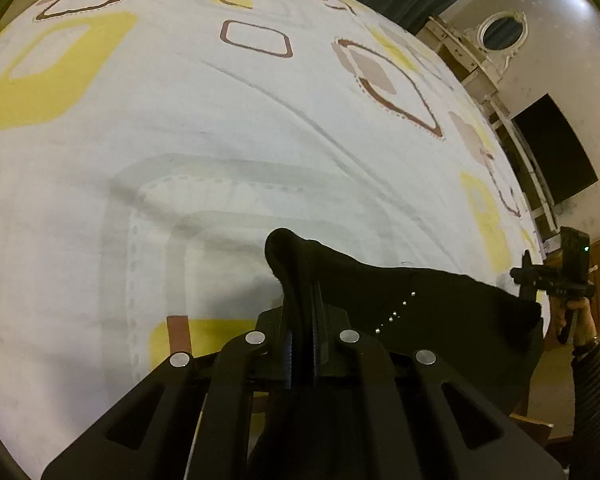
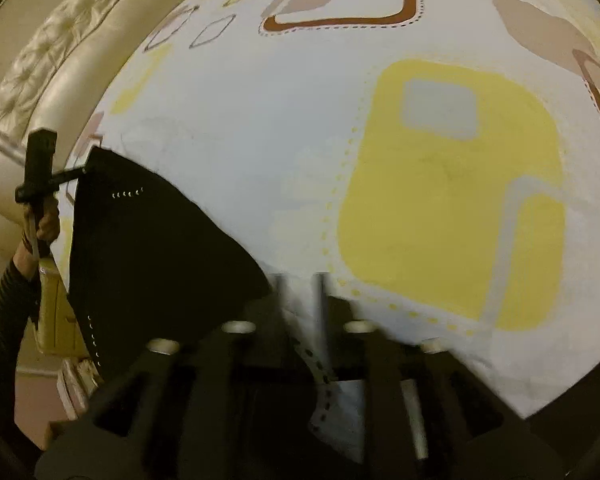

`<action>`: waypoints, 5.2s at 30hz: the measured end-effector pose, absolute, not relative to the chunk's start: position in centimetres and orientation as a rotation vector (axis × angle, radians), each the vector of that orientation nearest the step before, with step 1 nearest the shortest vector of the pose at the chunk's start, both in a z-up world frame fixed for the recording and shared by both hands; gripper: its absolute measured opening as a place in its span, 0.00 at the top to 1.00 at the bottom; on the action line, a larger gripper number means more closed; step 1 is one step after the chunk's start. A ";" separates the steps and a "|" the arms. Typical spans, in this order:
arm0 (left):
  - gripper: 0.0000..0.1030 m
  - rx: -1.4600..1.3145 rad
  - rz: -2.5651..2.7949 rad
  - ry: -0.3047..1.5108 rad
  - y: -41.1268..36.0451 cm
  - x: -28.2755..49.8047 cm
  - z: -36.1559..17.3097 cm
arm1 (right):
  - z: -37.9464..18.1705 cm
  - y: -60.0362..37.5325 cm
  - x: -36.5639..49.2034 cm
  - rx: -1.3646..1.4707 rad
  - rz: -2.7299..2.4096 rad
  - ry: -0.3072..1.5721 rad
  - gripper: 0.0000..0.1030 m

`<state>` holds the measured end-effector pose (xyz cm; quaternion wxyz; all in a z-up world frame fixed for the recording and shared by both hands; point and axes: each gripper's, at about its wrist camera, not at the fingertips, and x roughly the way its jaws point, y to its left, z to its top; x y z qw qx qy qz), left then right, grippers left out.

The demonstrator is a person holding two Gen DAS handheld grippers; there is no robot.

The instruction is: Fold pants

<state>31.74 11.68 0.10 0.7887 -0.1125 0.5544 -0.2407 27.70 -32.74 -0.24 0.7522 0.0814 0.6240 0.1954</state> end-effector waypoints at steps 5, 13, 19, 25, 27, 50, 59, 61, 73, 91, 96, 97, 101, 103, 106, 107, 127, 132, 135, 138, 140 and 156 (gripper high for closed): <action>0.94 -0.238 -0.510 1.198 11.3 31.8 -0.1 | -1.9 -31.6 27.8 0.169 0.489 1.440 0.45; 0.94 -0.220 -0.482 1.204 11.0 31.9 -0.6 | -1.5 -26.9 26.7 -0.166 0.397 1.431 0.95; 0.95 -0.330 -0.509 1.070 12.8 30.7 2.3 | 5.5 -26.8 24.9 -0.277 0.200 1.060 0.95; 0.95 -0.412 -0.533 1.022 14.4 28.4 3.3 | 6.8 -24.8 19.3 -0.420 0.197 0.929 0.94; 0.95 -0.438 -0.546 0.998 14.8 27.1 3.8 | 6.9 -23.9 17.6 -0.427 0.203 0.912 0.94; 0.93 -0.643 -0.522 1.021 22.3 9.1 -0.7 | -0.1 -21.3 -0.3 -0.511 0.252 0.947 0.92; 0.69 -0.710 -0.487 1.085 23.4 6.3 -3.2 | -0.9 -21.7 -1.6 -0.377 0.246 1.016 0.68; 0.48 -0.776 -0.482 1.071 24.4 5.2 -3.2 | -0.2 -22.2 -2.7 -0.300 0.251 1.024 0.49; 0.39 -0.882 -0.437 1.035 22.2 5.3 -2.2 | -0.1 -29.5 -4.3 0.591 0.270 1.042 0.47; 0.69 -0.781 -0.340 1.088 19.4 7.7 -3.5 | -3.6 -32.4 -3.7 1.050 0.110 0.976 0.47; 0.74 -0.776 -0.336 1.105 19.1 7.8 -3.9 | -4.1 -32.4 -3.3 1.078 0.028 0.974 0.55; 0.76 -0.776 -0.340 1.106 19.0 7.9 -3.9 | -4.3 -32.5 -3.2 1.078 0.017 0.974 0.63; 0.91 -0.732 -0.341 1.104 18.5 8.1 -3.4 | -4.1 -33.0 -2.2 1.037 0.016 0.977 0.92; 0.93 -0.707 -0.347 1.086 18.1 7.8 -2.5 | -1.9 -33.5 -1.7 0.977 0.034 0.923 0.93; 0.93 -0.662 -0.366 1.039 17.4 7.0 -1.1 | 2.8 -33.7 -1.4 0.816 0.068 0.803 0.93; 0.93 -0.643 -0.366 1.032 17.1 6.7 -0.9 | 3.5 -33.8 -1.5 0.791 0.076 0.789 0.93; 0.70 -0.522 -0.375 1.073 18.2 4.5 -2.7 | -3.1 -38.4 -4.9 0.878 0.064 0.997 0.70; 0.43 -0.389 -0.280 0.977 18.2 3.9 0.7 | 1.5 -43.3 -5.5 0.806 -0.024 0.881 0.59; 0.28 -0.308 -0.238 0.927 16.9 4.8 2.4 | 3.2 -48.7 -4.2 0.854 -0.118 0.781 0.54; 0.26 -0.217 -0.179 0.905 14.9 6.2 2.8 | 4.4 -52.7 -1.3 0.863 -0.251 0.763 0.54; 0.25 -0.199 -0.194 0.927 13.5 7.3 2.2 | 4.8 -53.4 1.0 0.835 -0.263 0.780 0.54; 0.23 -0.276 -0.246 1.035 9.3 8.9 -2.1 | -1.7 -51.5 23.0 0.439 -0.570 1.142 0.44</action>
